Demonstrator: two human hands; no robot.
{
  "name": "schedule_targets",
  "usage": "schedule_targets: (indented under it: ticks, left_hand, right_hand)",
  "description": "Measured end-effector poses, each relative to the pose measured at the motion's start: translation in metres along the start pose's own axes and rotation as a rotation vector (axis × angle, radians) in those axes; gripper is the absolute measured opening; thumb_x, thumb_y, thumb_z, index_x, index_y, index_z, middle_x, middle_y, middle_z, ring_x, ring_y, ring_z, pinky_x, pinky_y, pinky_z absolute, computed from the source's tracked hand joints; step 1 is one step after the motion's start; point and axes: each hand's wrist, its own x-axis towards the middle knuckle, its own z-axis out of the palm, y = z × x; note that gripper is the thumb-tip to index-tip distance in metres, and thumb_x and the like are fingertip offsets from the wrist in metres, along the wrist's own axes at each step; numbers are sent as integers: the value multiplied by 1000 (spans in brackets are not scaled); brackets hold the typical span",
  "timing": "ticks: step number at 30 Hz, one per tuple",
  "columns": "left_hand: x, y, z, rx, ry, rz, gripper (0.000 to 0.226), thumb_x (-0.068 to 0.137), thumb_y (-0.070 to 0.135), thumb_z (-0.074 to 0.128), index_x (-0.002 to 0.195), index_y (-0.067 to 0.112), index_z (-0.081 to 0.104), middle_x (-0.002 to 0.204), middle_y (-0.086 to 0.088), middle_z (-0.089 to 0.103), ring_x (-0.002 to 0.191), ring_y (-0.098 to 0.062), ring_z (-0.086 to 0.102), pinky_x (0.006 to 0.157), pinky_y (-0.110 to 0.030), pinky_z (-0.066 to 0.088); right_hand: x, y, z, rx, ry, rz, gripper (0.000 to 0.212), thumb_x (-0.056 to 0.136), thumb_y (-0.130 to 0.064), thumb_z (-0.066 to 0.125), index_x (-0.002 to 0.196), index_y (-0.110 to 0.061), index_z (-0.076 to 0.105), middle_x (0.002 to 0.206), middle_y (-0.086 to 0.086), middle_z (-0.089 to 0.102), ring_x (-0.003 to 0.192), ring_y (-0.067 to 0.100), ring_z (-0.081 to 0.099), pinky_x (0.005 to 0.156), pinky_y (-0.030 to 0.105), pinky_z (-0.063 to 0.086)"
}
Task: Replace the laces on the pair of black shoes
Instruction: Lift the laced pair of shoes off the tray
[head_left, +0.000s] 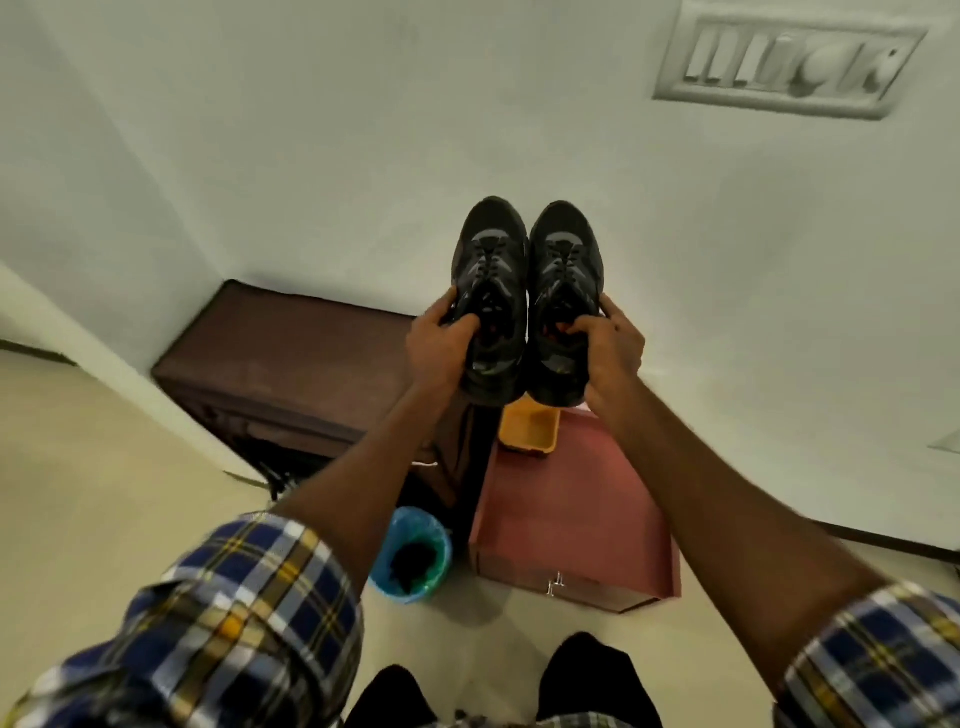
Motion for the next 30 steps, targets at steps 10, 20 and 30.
schedule_targets:
  ticks: [10, 20, 30]
  left_hand:
    - [-27, -7, -143, 103, 304, -85, 40, 91, -3, 62, 130, 6, 63, 104, 0, 73, 87, -8, 73, 80, -27, 60]
    - [-91, -106, -295, 72, 435, -148, 58, 80, 3, 62, 136, 18, 65, 122, -4, 74, 110, -17, 72, 94, -31, 59]
    - [-134, -279, -393, 53, 502, -301, 56, 87, 1, 63, 137, 26, 66, 115, -7, 72, 97, -11, 74, 75, -20, 59]
  right_hand:
    - [-40, 76, 114, -4, -312, 80, 70, 74, -2, 66, 136, -34, 62, 114, -2, 72, 101, 19, 69, 94, 44, 60]
    - [-129, 245, 201, -108, -466, 139, 74, 76, -5, 62, 143, -36, 55, 130, 1, 69, 116, 21, 68, 103, 50, 55]
    - [-168, 416, 231, -258, -489, 312, 76, 86, 5, 58, 149, -37, 50, 130, 3, 70, 111, 19, 70, 100, 43, 57]
